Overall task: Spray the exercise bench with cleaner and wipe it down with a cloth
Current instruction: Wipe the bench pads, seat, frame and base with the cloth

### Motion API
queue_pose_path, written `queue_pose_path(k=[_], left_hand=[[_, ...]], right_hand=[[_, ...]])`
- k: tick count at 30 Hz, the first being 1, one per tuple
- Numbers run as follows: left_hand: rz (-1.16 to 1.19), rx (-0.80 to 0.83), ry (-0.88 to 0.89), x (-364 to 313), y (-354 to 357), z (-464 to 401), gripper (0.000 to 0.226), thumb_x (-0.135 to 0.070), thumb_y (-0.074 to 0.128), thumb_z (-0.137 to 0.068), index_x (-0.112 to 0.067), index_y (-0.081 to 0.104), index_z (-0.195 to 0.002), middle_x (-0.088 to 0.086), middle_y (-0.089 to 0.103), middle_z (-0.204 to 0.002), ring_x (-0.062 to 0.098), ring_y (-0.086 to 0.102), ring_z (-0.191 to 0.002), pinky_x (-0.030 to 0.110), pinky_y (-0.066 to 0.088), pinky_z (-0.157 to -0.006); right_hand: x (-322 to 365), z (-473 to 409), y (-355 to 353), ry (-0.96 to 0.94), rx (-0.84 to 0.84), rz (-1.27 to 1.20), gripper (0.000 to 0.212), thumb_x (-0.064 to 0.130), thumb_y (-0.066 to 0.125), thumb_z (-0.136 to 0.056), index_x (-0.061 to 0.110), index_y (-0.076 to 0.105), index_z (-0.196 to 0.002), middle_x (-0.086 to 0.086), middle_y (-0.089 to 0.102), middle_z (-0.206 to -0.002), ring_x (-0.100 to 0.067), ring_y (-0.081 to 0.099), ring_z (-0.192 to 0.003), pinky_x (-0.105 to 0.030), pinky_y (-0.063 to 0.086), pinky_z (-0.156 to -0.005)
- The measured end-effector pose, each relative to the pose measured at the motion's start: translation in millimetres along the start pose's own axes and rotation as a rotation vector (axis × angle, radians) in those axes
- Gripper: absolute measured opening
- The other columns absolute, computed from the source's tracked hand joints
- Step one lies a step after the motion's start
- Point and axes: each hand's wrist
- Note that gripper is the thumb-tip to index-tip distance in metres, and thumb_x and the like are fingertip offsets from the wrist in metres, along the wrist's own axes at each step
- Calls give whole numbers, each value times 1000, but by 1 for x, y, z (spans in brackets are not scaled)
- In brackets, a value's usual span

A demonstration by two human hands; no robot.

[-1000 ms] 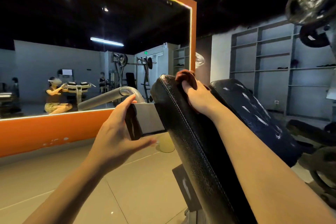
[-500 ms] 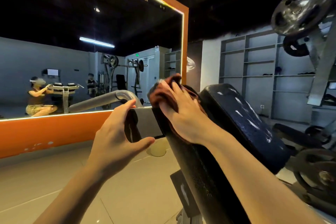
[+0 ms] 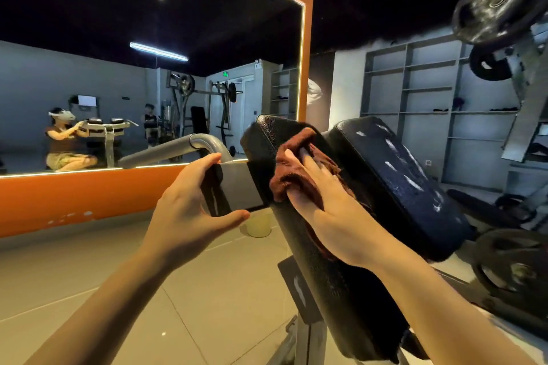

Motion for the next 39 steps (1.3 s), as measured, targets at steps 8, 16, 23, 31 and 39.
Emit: queue_pose_path(k=[8,16,23,31,39], left_hand=[[33,-19,22,-3,4,3,93,-54,70,-60,-16,42,-139,1,51,-136,6,41,-118,4,32,-79],[95,-37,60,8,7,4,80,-67,64,-62,-34,38,-130,-16,50,-122,-1,52,-108,2,39,-77],[86,-77,88,9,12,5,74,-65,64,-62,-35,40,-126,-20,48,-116,-2,51,-103,3,38,-73],[169,-84,88,15,12,4,73,-64,66,-64,-35,42,-126,-33,45,-116,-11,47,-109,12,39,-85],[202,-110,102,12,12,8,65,-46,76,-65,-27,48,-120,-12,55,-115,7,54,-106,9,42,-79]], right_hand=[[-3,32,-5,150,-43,53,65,64,26,-88,47,16,-150,22,22,-156,-7,14,-147,-41,15,-122],[-25,-99,-27,219,-128,13,57,59,28,-98,27,40,-143,-3,51,-138,-30,43,-133,-49,28,-115],[-19,-87,-26,238,-148,6,48,51,27,-103,24,43,-139,-3,54,-132,-25,47,-125,-41,28,-113],[1,-45,-9,16,-68,116,58,40,39,-103,39,12,-154,9,23,-160,-19,18,-148,-49,18,-121],[-31,72,-8,453,-45,-17,76,63,25,-79,42,13,-151,15,29,-155,-14,26,-145,-35,17,-118]])
Point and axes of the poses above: each hand's wrist, its own z-axis away from the middle knuckle, its own y-axis out of the palm, x = y × z
